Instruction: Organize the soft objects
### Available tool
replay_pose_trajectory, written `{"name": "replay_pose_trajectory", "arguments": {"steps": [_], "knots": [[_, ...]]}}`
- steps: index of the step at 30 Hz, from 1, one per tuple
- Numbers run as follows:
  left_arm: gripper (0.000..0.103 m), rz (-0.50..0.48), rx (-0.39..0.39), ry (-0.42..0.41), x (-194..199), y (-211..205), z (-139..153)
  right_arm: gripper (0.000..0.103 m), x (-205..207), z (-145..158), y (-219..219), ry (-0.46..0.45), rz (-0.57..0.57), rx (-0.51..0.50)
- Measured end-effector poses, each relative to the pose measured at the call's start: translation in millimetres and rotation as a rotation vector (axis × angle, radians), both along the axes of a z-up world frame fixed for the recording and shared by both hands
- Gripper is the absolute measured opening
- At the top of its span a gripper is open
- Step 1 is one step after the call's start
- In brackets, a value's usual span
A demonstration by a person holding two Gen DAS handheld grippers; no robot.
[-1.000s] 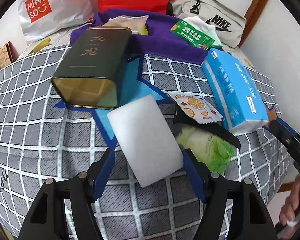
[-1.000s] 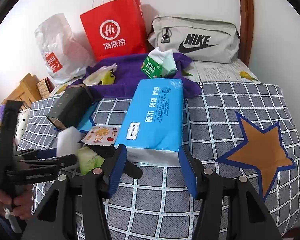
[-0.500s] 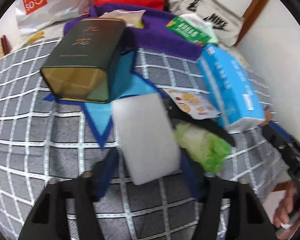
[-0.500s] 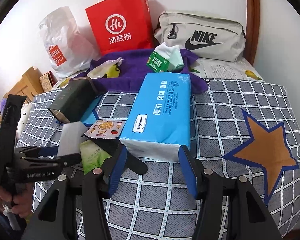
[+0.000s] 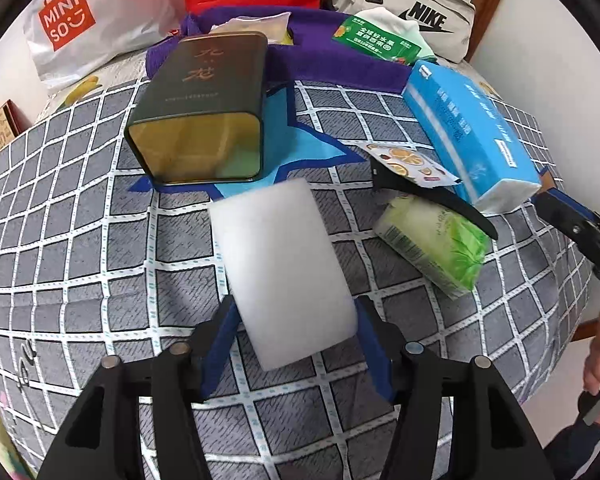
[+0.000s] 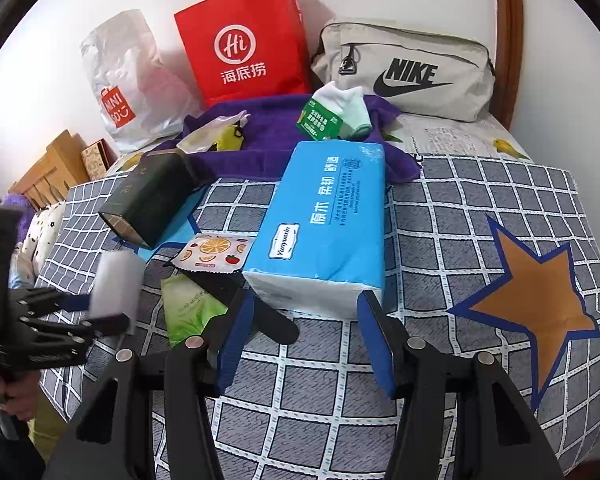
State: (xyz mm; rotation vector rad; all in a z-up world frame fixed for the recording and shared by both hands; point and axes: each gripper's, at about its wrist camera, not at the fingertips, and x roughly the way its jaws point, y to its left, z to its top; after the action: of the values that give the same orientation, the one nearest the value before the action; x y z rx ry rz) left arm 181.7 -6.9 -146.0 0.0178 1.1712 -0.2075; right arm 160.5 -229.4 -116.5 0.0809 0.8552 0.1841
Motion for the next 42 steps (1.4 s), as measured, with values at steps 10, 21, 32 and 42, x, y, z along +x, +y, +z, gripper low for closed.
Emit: {"name": "replay_pose_trajectory", "arguments": {"steps": [10,21,32,42], "knots": [[0.068,0.08,0.053,-0.03,14,-13,-8,0.054,0,-1,-2,0.006,-0.004,0.004],[0.049,0.116,0.083,-0.097,-2,18,6,0.054,-1,-3,39,0.005,0.123,-0.005],[0.051,0.147,-0.073,-0.077,2,49,-7,0.054,24,3,115,-0.046,0.318,-0.162],[0.051,0.137,-0.134,-0.081,1,56,-7,0.017,49,-24,127,0.03,0.338,-0.279]]}}
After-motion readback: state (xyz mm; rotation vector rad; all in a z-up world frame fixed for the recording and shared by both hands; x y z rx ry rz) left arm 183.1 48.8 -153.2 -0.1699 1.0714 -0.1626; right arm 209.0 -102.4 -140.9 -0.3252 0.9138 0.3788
